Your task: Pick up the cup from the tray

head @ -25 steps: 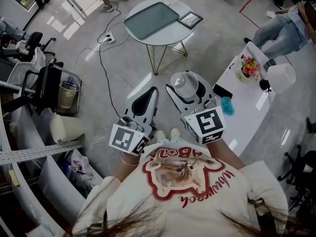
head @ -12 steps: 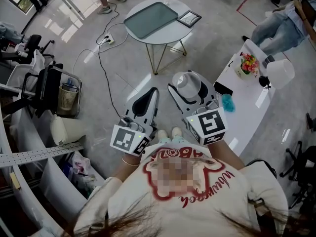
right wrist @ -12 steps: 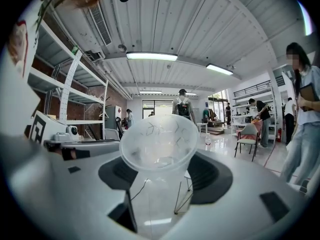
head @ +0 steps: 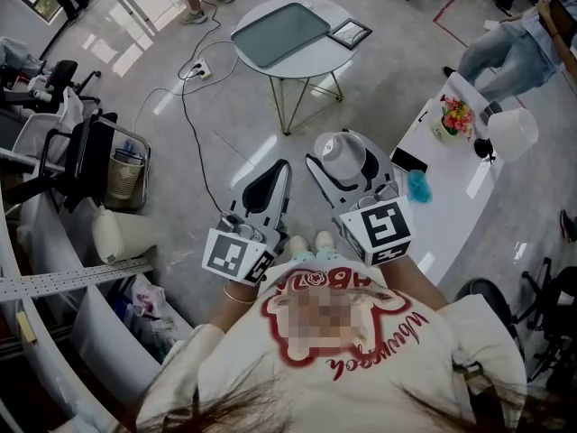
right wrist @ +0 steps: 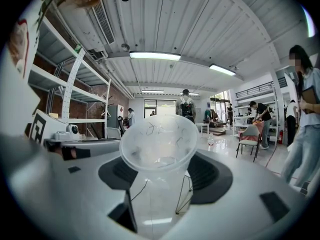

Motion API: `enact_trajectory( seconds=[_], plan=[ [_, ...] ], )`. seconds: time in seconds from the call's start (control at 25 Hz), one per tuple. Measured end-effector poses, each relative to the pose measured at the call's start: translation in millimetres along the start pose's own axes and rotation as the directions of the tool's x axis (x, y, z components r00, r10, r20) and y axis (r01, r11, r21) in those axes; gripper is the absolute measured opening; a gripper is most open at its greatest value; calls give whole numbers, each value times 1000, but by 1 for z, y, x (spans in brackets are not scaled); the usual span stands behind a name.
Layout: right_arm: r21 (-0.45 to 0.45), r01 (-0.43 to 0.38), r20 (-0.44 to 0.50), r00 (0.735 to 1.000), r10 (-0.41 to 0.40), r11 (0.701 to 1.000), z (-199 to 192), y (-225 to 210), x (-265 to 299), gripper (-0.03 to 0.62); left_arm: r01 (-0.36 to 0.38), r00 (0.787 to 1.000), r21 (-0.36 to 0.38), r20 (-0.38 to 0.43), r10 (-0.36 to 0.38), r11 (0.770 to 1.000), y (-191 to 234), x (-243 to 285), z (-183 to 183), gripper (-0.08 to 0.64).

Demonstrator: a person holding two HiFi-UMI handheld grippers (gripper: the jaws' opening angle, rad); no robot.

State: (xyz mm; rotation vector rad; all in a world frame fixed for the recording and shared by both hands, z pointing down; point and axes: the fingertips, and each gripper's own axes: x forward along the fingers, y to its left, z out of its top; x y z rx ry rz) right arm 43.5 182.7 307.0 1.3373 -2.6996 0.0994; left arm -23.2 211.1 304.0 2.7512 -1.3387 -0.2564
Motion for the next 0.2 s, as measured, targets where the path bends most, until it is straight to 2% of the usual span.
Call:
enact_trajectory(
  seconds=[0.2],
  plan=[
    [-1,-2,2,1000,2,1000,3,12,2,302,-8,1000,-6,5,9,1000,6,-10,3,14]
  ],
)
